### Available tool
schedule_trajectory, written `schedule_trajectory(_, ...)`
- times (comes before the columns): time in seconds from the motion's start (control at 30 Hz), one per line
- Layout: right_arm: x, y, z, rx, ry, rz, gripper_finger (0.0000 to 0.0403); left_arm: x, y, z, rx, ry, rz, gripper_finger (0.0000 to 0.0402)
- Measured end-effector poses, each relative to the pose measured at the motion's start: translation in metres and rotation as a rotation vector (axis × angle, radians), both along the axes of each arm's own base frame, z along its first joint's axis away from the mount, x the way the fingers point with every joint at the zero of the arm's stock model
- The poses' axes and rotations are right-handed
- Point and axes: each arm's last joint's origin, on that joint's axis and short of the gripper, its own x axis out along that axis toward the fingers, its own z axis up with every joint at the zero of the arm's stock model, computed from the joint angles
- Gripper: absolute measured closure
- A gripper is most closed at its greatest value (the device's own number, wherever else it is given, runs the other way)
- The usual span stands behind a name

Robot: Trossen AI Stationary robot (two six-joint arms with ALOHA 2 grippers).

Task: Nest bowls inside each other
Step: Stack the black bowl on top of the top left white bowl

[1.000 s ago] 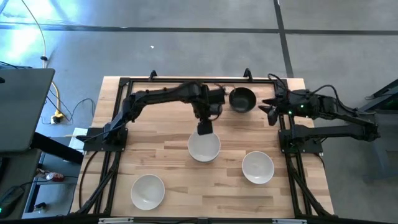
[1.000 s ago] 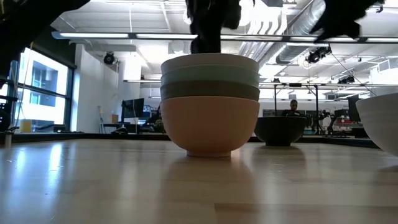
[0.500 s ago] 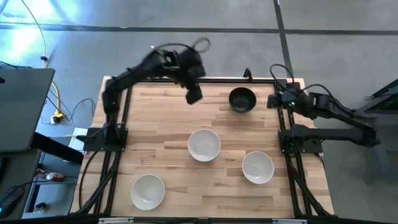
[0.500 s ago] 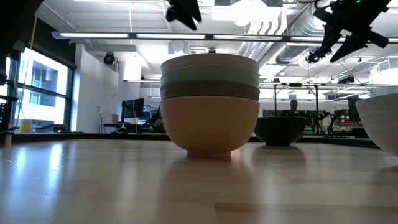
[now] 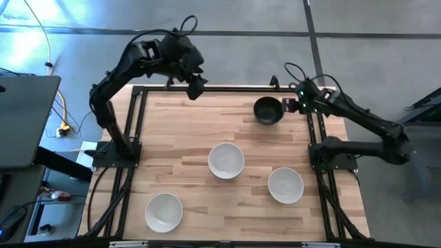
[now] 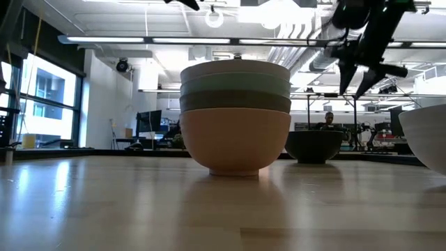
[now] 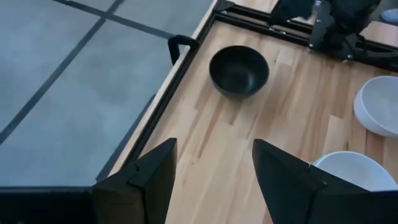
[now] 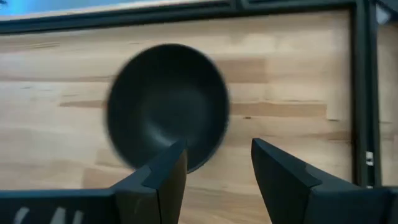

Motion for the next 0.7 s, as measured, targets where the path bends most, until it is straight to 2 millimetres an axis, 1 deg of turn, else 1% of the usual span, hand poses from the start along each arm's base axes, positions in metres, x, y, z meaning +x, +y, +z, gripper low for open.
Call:
schedule_trajectory(0.13, 0.0, -0.025, -0.014, 0.099, 0.006, -0.023, 0.0231, -0.002, -0.002, 0.001, 0.002, 0.008, -0.008, 0.0202)
schedule_trajectory(0.3, 0.009, -0.047, -0.028, 0.178, -0.058, 0.004, 0.0231, -0.003, -0.003, -0.001, 0.003, 0.036, -0.02, 0.0202)
schedule_trajectory(0.4, 0.014, -0.055, -0.039, 0.226, -0.048, 0.015, 0.0231, -0.003, -0.003, -0.001, 0.004, 0.036, -0.02, 0.0202)
schedule_trajectory(0.57, 0.019, -0.063, -0.059, 0.316, 0.027, 0.032, 0.0231, -0.003, -0.003, -0.002, 0.001, 0.041, -0.02, 0.0202)
schedule_trajectory(0.7, 0.023, -0.068, -0.066, 0.324, 0.036, 0.039, 0.0231, -0.003, -0.003, -0.002, 0.004, 0.045, -0.025, 0.0202)
